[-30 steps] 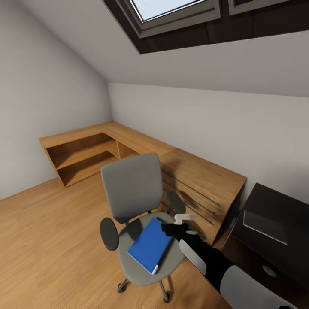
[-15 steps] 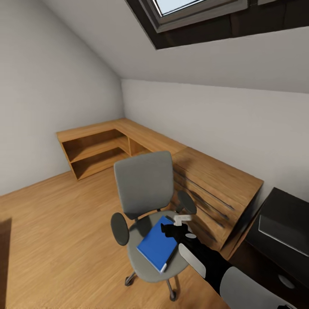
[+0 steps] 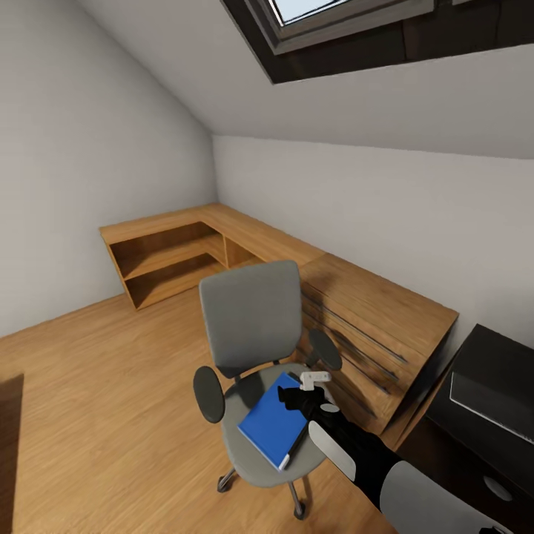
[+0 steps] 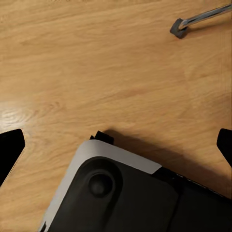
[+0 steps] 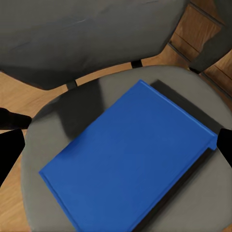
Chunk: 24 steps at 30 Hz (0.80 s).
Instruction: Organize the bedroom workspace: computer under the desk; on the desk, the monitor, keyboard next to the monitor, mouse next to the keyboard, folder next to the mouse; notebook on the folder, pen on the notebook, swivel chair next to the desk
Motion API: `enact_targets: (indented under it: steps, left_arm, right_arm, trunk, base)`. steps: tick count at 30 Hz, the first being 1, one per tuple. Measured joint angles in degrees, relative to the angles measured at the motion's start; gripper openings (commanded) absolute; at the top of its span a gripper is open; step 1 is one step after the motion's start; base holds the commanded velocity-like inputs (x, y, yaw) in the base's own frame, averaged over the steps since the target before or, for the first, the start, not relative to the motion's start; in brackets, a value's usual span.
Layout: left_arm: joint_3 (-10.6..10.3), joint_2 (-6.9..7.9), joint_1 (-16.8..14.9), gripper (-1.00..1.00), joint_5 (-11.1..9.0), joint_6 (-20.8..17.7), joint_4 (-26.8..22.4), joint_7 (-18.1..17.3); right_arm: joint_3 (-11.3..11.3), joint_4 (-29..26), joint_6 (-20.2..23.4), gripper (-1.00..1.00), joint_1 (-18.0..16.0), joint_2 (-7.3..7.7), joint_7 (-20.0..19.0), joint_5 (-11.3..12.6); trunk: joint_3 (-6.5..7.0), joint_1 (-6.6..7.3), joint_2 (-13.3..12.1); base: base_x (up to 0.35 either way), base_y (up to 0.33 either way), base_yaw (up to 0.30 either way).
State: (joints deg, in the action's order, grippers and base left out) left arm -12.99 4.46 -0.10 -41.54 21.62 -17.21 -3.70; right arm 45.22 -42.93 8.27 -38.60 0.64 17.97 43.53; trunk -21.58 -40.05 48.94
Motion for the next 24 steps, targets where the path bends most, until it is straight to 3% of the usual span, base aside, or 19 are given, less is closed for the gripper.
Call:
enact_targets:
  steps: [6,7,24]
  left_arm:
    - [2.0,0.48,0.0,1.0,-0.9,0.0,0.0,0.0]
    - [2.9,1.27,0.0,1.0,-1.3,0.1,0.0,0.0]
    - [3.1,2.16,0.0,1.0,-2.5,0.8,0.0,0.0]
  right_arm:
    - [0.0,0.0,0.0,1.0,0.0,0.0,0.0,0.0]
    - [0.0,0.0,0.0,1.0,0.0,0.0,-0.1,0.0]
    - [0.3,0.1,-0.4,1.0,0.0,-0.07,-0.1,0.1]
  trunk:
    - [0.0,0.01,0.0]
    - [0.0,0.0,0.0]
    - [-0.54,0.0,0.0]
  base:
    - [0.034,0.0,0.002]
    - [0.007,0.0,0.02]
    - [0.001,0.0,0.199]
